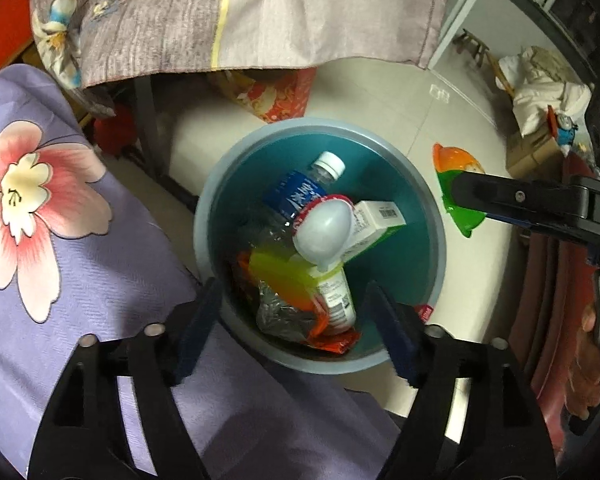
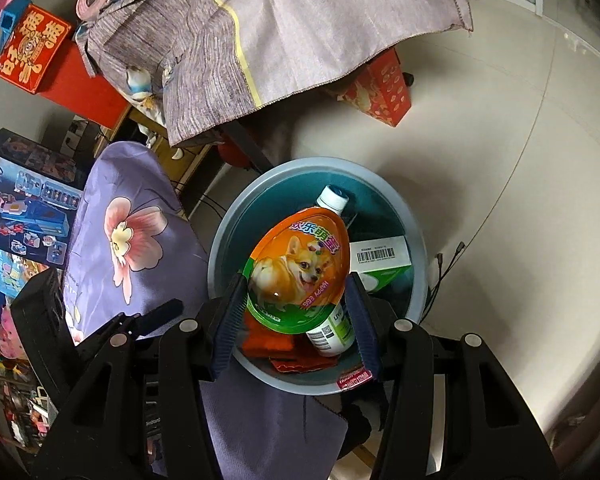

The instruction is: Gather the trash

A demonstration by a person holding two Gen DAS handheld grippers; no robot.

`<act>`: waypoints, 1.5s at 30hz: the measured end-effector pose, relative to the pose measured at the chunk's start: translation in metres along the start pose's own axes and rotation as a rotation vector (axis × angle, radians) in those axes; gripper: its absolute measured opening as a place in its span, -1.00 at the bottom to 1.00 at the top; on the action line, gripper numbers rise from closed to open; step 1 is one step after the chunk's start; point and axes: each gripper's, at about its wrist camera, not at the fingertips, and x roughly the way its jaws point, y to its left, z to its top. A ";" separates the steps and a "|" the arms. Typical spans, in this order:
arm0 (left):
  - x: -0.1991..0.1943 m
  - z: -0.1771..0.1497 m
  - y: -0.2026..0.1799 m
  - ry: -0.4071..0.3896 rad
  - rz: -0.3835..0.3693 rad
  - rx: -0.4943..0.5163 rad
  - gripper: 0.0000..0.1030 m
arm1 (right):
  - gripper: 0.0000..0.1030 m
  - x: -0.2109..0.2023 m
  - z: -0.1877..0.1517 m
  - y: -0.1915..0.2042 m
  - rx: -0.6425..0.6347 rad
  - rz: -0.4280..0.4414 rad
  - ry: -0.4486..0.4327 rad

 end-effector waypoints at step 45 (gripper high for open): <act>-0.075 -0.057 0.060 -0.114 0.023 -0.114 0.89 | 0.58 0.022 -0.003 0.082 -0.123 -0.012 0.046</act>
